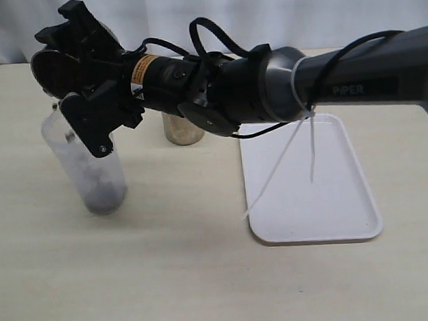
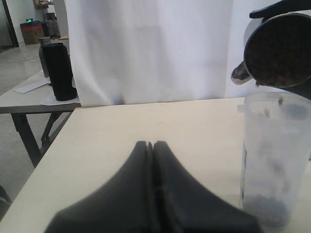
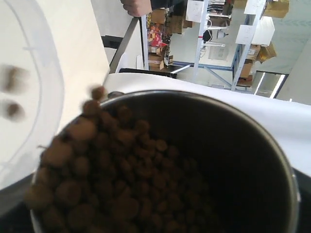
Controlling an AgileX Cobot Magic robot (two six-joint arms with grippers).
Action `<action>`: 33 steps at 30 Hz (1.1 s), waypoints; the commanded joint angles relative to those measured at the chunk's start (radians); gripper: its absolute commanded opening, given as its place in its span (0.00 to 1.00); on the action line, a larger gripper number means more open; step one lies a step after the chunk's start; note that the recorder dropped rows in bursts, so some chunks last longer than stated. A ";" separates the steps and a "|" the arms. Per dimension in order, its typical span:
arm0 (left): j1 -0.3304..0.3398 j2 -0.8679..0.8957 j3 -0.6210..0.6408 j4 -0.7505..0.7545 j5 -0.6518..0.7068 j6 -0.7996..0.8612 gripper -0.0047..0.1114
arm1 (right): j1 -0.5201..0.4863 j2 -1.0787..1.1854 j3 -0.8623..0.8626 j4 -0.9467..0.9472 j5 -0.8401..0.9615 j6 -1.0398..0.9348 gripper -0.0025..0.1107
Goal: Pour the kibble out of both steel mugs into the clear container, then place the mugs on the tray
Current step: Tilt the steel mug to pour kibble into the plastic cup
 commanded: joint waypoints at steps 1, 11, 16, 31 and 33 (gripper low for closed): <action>-0.001 -0.002 0.003 -0.003 -0.007 -0.001 0.04 | 0.002 -0.006 -0.010 0.008 -0.044 -0.009 0.06; -0.001 -0.002 0.003 -0.003 -0.007 -0.001 0.04 | 0.008 -0.006 -0.010 0.006 -0.058 -0.043 0.06; -0.001 -0.002 0.003 -0.003 -0.007 -0.001 0.04 | 0.008 -0.006 -0.010 0.006 -0.053 -0.059 0.06; -0.001 -0.002 0.003 -0.003 -0.007 -0.001 0.04 | 0.008 -0.006 -0.010 -0.026 -0.006 -0.097 0.06; -0.001 -0.002 0.003 -0.003 -0.007 -0.001 0.04 | 0.008 -0.006 -0.010 -0.026 -0.006 -0.097 0.06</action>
